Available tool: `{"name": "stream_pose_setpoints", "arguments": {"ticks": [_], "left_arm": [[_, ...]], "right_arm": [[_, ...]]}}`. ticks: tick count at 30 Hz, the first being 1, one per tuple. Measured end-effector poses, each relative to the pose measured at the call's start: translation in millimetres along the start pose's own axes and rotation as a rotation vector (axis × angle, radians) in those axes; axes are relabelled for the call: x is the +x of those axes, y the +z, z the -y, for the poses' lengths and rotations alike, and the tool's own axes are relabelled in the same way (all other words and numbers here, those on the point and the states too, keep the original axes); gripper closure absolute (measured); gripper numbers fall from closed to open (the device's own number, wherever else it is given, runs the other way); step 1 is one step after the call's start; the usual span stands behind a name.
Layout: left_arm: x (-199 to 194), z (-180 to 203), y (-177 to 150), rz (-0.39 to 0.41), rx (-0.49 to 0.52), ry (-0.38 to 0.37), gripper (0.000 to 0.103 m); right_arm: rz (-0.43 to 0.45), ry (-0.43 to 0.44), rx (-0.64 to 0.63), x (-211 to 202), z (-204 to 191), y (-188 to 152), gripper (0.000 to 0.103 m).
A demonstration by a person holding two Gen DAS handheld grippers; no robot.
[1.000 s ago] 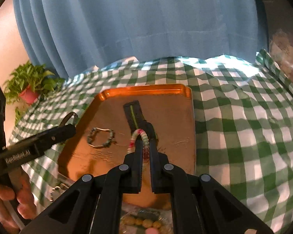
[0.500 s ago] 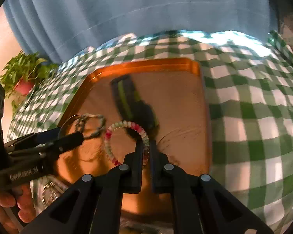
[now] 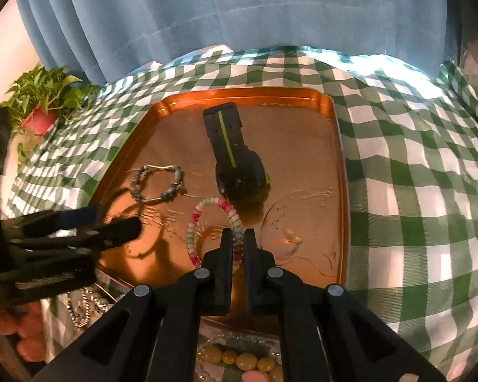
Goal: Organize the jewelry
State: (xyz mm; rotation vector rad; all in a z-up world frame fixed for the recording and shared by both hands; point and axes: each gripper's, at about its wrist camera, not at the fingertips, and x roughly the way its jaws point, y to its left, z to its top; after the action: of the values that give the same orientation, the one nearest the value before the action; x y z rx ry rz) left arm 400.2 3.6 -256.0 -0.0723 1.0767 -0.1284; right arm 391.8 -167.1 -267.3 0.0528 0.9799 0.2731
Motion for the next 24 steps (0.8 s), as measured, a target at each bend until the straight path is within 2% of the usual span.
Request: {"name": "stream_pose_setpoints", "arguments": {"ticks": [3,5,7,8,11,12,20,24], "left_arm": [[12,-6,-1,-0.036,-0.031,0.006,0.039],[13,-2,0,-0.027,0.003,0.038,0.039],[14,2,-1,-0.020,0.013,0.029,0.037],[14,4,-2,-0.012,0.022,0.032,0.034],[17,12,-6,0.002,0.063,0.035,0.020],[18,14,-7,0.003,0.069,0.037,0.019],[19,20,-8,-0.007,0.076,0.050,0.018],[14,20,-7,-0.018,0.063,0.061,0.018]], "right_arm": [[-0.001,-0.014,-0.002,0,0,-1,0.097],[-0.002,-0.032,-0.002,2,0,-1,0.097],[0.007,-0.059,0.005,2,3,0,0.095],[0.007,-0.064,0.013,2,5,0,0.089],[0.021,-0.042,0.035,0,9,1,0.059],[0.027,-0.042,0.036,-1,9,1,0.055],[0.032,-0.039,0.054,-3,16,-2,0.054],[0.040,-0.045,0.046,-5,16,-3,0.051]]}}
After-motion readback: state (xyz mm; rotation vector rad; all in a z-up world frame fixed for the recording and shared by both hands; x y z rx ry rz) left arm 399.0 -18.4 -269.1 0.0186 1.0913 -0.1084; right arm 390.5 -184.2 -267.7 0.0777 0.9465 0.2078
